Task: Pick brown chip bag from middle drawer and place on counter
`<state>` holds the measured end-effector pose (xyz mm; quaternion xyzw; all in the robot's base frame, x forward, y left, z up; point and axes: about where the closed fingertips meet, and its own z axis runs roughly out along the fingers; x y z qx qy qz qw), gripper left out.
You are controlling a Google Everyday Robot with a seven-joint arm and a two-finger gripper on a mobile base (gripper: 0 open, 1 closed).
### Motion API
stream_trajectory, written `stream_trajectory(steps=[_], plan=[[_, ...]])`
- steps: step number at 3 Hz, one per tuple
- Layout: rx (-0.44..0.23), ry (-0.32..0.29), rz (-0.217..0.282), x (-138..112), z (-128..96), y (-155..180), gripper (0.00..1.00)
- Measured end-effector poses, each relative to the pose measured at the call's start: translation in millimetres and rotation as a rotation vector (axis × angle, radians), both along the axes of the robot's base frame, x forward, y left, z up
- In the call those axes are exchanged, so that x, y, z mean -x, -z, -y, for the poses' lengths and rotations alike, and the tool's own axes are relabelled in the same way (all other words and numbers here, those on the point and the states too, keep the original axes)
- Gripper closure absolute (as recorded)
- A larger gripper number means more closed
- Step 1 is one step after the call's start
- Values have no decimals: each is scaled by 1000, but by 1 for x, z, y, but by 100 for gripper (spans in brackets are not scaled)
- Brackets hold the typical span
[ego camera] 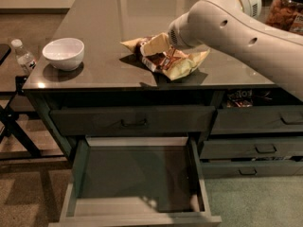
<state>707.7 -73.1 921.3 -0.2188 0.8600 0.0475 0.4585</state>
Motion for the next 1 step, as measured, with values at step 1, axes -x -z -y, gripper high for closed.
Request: stream_trajectory(steps=[1], plan=[[0,0,0,0,0,0,0]])
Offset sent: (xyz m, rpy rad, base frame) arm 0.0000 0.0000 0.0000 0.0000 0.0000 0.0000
